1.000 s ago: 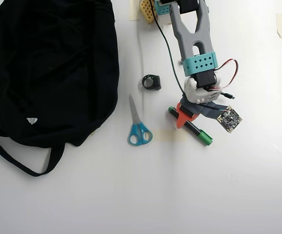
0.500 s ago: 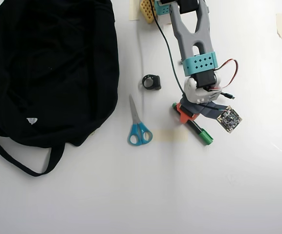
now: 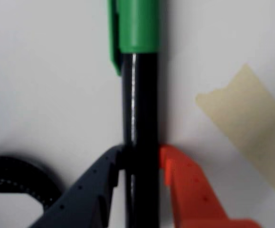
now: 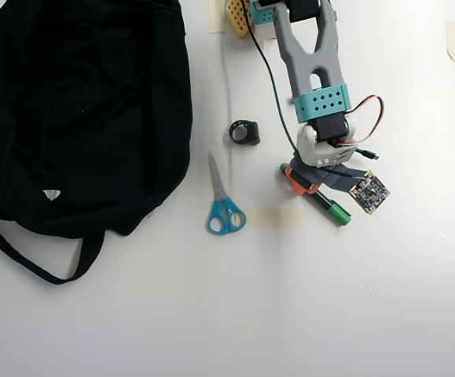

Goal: Put the green marker into the black bag

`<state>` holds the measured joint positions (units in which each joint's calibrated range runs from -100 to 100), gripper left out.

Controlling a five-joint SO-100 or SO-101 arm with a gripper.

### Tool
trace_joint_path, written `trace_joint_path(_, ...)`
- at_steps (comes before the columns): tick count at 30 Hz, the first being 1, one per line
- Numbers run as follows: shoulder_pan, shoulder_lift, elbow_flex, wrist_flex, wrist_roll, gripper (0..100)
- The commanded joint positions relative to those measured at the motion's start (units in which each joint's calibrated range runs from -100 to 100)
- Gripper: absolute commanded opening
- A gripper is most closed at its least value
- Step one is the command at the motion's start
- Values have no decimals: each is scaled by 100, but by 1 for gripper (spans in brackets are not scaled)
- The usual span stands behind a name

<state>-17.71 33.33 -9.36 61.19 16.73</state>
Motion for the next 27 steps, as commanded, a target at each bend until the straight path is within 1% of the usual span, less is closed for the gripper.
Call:
trace_joint_path(1,28,-55,-17,-29,-16,2)
trace_joint_path(10,13,-188,-98,83,-21,2)
trace_joint_path(13,-32,-188,-349,462,-26,2)
trace_joint_path(16,-39,-188,-834,1082,-168,2)
trace_joint_path(20,-47,-188,-1580,1797,-136,2)
trace_joint_path(27,-99,-188,-2685,2409,-163,2)
